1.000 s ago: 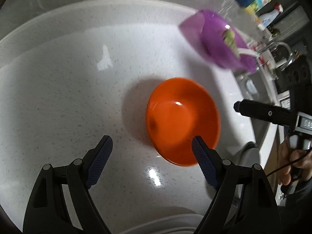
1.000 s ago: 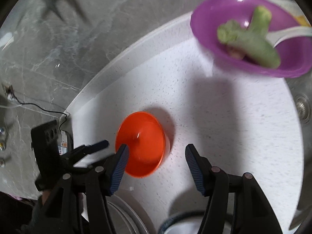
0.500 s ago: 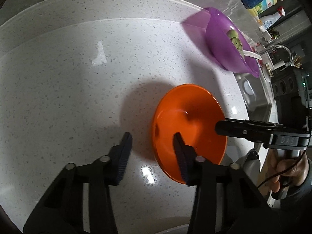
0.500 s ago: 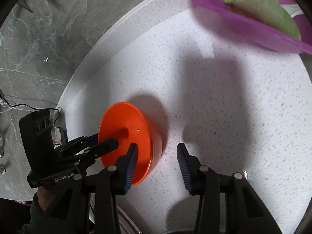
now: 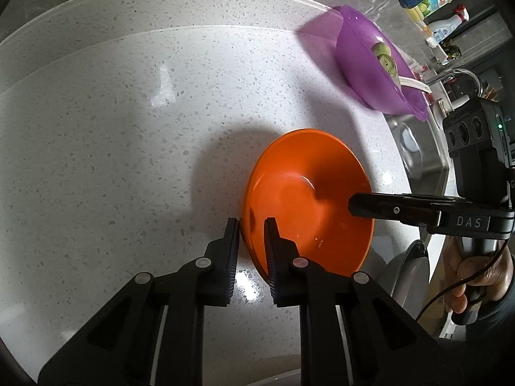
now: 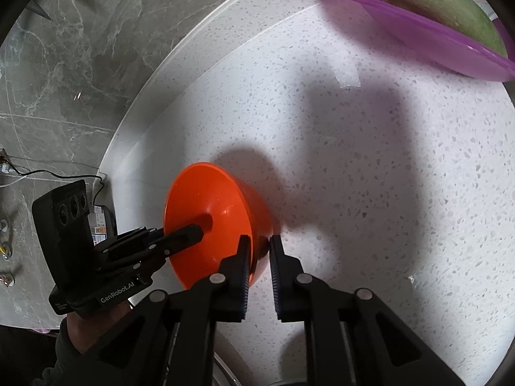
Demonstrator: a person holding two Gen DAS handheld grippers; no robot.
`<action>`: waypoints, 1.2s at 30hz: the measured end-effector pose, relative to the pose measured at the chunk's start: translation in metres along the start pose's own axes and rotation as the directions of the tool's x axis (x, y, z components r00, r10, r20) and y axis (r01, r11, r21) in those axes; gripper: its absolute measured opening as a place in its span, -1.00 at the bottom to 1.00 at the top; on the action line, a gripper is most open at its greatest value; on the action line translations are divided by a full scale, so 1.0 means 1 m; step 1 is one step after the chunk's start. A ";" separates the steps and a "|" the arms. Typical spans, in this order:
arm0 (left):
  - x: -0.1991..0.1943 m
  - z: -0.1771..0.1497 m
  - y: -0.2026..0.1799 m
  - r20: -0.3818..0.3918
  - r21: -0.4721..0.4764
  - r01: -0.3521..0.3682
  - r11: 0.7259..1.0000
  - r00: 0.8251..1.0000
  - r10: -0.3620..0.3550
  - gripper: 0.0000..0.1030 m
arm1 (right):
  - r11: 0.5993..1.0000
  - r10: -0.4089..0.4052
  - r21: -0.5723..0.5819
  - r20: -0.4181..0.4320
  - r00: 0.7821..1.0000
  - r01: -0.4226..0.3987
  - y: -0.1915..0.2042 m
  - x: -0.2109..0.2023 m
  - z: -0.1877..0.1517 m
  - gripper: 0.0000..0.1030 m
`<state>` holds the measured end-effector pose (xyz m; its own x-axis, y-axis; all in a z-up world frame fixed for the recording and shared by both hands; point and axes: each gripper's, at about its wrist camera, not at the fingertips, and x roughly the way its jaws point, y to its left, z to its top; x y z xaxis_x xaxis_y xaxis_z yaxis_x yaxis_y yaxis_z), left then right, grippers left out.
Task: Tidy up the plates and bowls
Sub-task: 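Carry the orange bowl with both grippers over the white bowl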
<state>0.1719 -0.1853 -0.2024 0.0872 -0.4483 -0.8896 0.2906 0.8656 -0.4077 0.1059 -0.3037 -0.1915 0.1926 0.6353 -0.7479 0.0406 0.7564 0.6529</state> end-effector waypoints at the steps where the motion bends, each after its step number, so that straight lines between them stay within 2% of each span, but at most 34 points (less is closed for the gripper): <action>1: -0.001 0.000 0.000 0.002 -0.001 -0.001 1.000 1.000 0.001 -0.72 | 1.000 0.001 -0.001 0.001 1.000 -0.001 0.001 -0.001 0.000 -0.73; 8: -0.016 0.002 -0.007 0.017 -0.012 0.013 1.000 1.000 -0.013 -0.72 | 1.000 0.021 -0.004 0.021 1.000 -0.020 0.004 -0.017 0.000 -0.72; 20: -0.057 -0.009 -0.048 0.070 0.026 0.035 0.999 0.997 -0.036 -0.72 | 0.999 0.040 -0.019 0.083 0.996 -0.038 0.012 -0.065 -0.019 -0.72; 25: -0.069 -0.024 -0.076 0.083 0.046 0.055 0.997 0.995 -0.058 -0.72 | 0.999 0.041 -0.019 0.109 0.993 -0.039 0.012 -0.090 -0.037 -0.72; 36: -0.066 -0.080 -0.142 0.045 0.101 0.090 0.991 0.994 -0.095 -0.72 | 0.999 0.031 0.003 0.154 0.988 -0.032 -0.009 -0.139 -0.098 -0.72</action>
<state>0.0484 -0.2606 -0.1029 0.1022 -0.5381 -0.8367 0.3924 0.7947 -0.4631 -0.0171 -0.3835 -0.1056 0.3425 0.6270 -0.6997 0.0369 0.7351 0.6769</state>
